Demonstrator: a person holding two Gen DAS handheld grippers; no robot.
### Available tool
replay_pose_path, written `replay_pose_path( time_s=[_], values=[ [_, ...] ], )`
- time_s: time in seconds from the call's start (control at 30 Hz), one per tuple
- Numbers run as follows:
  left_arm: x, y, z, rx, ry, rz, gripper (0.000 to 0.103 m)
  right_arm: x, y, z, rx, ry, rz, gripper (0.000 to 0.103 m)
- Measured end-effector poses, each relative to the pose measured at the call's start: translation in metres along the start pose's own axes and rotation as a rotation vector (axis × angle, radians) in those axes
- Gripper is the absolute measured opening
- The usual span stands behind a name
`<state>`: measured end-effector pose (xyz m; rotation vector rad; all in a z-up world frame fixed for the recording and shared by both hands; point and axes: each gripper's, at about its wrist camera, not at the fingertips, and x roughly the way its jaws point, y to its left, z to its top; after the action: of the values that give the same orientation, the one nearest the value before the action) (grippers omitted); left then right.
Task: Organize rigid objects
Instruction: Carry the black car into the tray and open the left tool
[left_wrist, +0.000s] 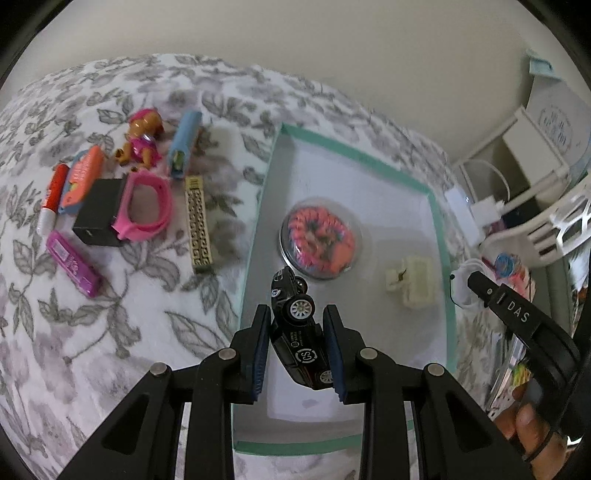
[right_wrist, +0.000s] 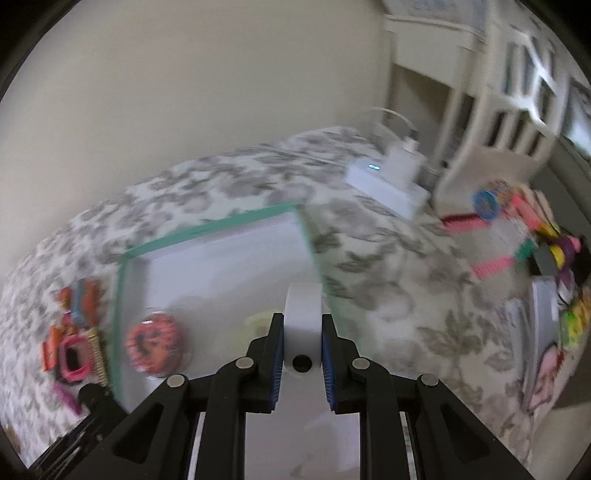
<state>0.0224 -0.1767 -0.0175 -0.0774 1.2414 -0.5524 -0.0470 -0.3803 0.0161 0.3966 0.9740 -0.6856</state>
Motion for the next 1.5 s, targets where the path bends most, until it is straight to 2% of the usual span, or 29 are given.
replay_pose_path(
  time_s=[0.27, 0.6, 0.93, 1.07, 1.1, 1.17, 1.2, 1.23, 1.33, 1.37, 1.4, 1.5],
  values=[
    [0.013, 0.001, -0.002, 0.018, 0.031, 0.043, 0.03, 0.028, 0.008, -0.012, -0.033, 0.085, 0.02, 0.02],
    [0.022, 0.003, 0.0, 0.033, 0.05, 0.059, 0.03, 0.035, 0.016, -0.021, 0.009, 0.165, 0.181, 0.02],
    [0.028, -0.003, 0.002, 0.045, 0.057, 0.048, 0.031, 0.033, 0.022, -0.02, -0.026, 0.178, 0.181, 0.02],
    [0.025, -0.003, 0.004, 0.047, 0.043, 0.037, 0.047, 0.032, 0.023, -0.019, -0.034, 0.178, 0.17, 0.02],
    [0.024, -0.003, 0.005, 0.046, 0.04, 0.031, 0.047, 0.032, 0.024, -0.019, -0.038, 0.177, 0.169, 0.022],
    [0.02, -0.002, 0.006, 0.047, 0.031, 0.025, 0.048, 0.03, 0.025, -0.018, -0.047, 0.17, 0.17, 0.033],
    [0.018, -0.002, 0.007, 0.048, 0.022, 0.023, 0.048, 0.029, 0.027, -0.018, -0.054, 0.165, 0.168, 0.043],
    [0.015, -0.002, 0.007, 0.049, 0.013, 0.021, 0.048, 0.027, 0.028, -0.017, -0.06, 0.16, 0.168, 0.047],
    [0.005, 0.0, 0.012, 0.045, -0.024, 0.012, 0.049, 0.022, 0.033, -0.016, -0.079, 0.138, 0.166, 0.047],
    [0.001, 0.001, 0.013, 0.041, -0.037, 0.011, 0.053, 0.02, 0.034, -0.015, -0.084, 0.128, 0.164, 0.047],
    [-0.004, 0.003, 0.015, 0.033, -0.057, 0.013, 0.058, 0.018, 0.034, -0.014, -0.087, 0.118, 0.162, 0.05],
    [-0.013, 0.012, 0.018, 0.004, -0.09, 0.023, 0.06, 0.013, 0.037, -0.012, -0.091, 0.093, 0.166, 0.058]
  ],
)
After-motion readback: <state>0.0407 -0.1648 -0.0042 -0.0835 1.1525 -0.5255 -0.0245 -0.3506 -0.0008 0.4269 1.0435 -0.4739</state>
